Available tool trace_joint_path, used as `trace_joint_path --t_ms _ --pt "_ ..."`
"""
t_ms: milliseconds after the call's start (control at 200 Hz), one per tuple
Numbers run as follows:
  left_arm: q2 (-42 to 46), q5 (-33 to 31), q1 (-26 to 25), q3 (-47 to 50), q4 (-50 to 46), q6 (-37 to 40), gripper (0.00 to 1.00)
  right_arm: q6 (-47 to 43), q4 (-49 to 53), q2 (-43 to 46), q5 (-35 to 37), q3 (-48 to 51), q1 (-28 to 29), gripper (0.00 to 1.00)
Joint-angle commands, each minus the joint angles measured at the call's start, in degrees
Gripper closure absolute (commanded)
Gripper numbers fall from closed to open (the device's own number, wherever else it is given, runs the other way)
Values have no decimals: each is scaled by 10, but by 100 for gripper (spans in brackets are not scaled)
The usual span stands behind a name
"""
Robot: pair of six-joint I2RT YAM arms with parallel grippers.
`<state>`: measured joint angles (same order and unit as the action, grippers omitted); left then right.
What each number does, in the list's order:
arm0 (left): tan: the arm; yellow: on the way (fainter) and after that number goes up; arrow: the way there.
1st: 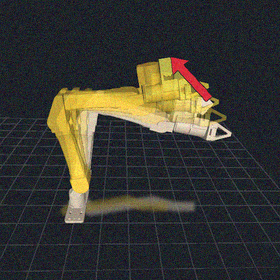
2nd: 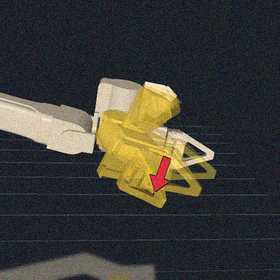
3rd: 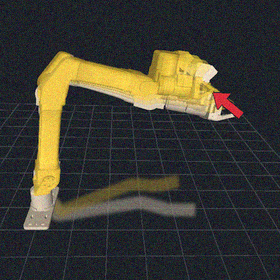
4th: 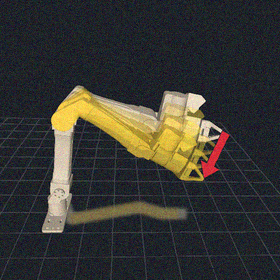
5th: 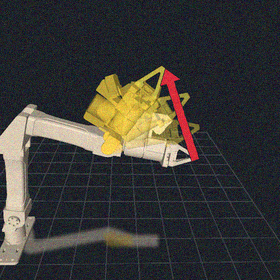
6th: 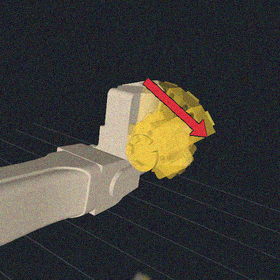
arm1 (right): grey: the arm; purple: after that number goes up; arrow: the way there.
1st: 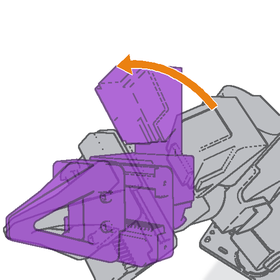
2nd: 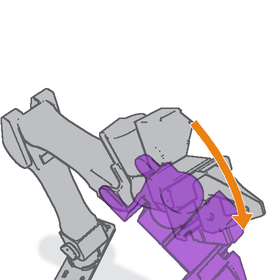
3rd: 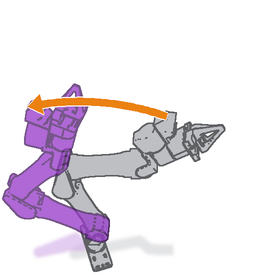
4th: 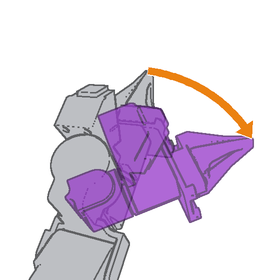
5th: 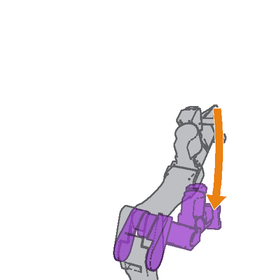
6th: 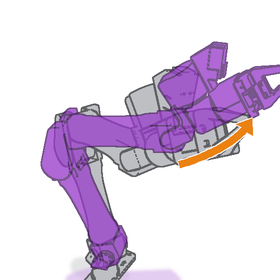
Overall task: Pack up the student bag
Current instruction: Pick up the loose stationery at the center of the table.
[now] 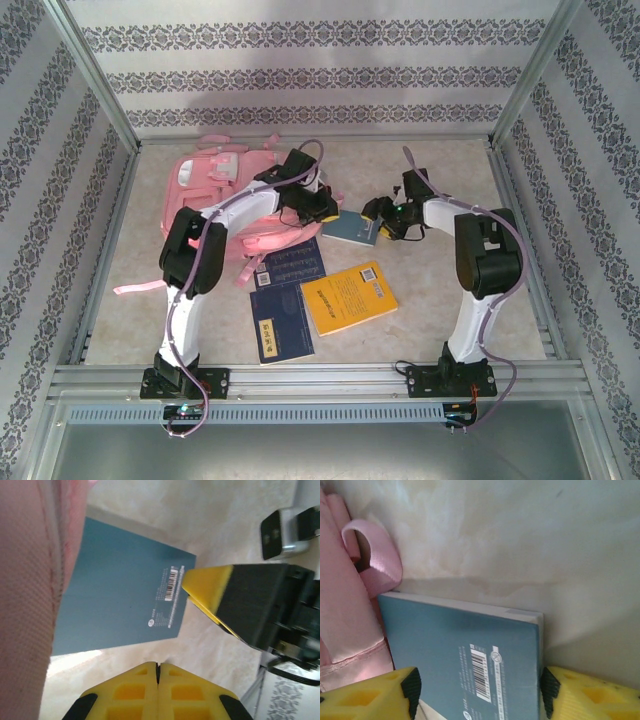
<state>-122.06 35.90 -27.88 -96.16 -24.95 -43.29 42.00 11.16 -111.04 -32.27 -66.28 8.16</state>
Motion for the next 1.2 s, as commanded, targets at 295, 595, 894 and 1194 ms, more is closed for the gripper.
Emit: trace_joint_path --t_ms 295,595,894,1194 --pt "-46 -54 -10 5 -56 55 100 52 -63 13 -85 -9 16 61" --pt "-14 -56 -11 -24 -90 66 100 7 -12 36 -36 -12 26 99" --pt "59 -76 2 -94 -155 78 75 -3 16 139 7 8 8 100" --pt "95 -71 43 -122 -173 74 42 40 -5 262 -1 45 -18 100"
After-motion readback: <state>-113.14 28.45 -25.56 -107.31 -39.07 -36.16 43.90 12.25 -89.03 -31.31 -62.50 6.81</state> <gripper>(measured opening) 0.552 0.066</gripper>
